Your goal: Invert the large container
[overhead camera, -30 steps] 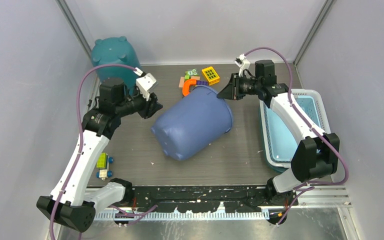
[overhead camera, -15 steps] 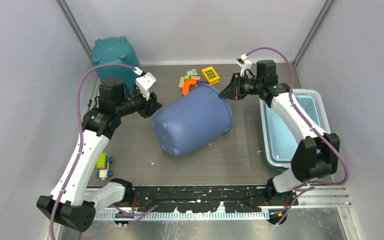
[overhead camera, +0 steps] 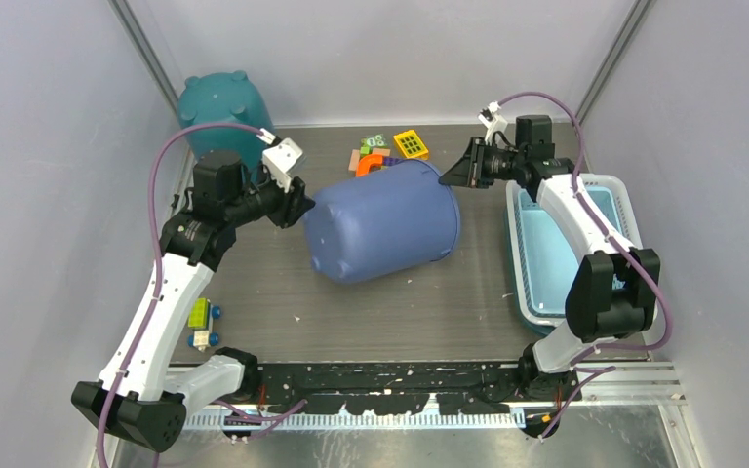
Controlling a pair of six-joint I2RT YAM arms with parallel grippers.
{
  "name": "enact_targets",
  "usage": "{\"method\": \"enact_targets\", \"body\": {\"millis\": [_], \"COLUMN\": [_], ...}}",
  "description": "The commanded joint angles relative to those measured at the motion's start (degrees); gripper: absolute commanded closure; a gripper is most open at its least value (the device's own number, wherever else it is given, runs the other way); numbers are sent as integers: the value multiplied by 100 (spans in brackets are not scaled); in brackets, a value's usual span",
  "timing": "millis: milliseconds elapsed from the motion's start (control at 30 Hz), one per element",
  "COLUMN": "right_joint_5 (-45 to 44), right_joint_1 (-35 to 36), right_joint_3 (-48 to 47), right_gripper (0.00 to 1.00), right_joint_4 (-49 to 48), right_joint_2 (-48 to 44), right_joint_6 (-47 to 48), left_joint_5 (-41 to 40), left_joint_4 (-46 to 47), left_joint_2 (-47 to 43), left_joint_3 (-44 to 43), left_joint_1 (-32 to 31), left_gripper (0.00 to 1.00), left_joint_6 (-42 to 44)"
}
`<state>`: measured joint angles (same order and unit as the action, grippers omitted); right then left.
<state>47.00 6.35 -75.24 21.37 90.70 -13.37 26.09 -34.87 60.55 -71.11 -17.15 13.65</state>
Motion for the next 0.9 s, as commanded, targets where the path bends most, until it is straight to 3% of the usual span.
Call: {"method": "enact_targets", "body": {"millis": [0,867], "right_joint_5": [-240,-156], "right_joint_1": [-64,-317], "right_joint_3": [65,169], "right_gripper": [99,99], "right_joint_4": [474,232], "right_joint_2": [264,440], "right_joint_6": [25,-292], "left_joint_5": [-97,116], "left_joint_4": [381,426], "left_joint_2": [-13,40], "left_joint_3": [-175,-195], "left_joint_1": [-17,-17], "left_gripper": [58,53], "left_joint_6": [-151,-225]}}
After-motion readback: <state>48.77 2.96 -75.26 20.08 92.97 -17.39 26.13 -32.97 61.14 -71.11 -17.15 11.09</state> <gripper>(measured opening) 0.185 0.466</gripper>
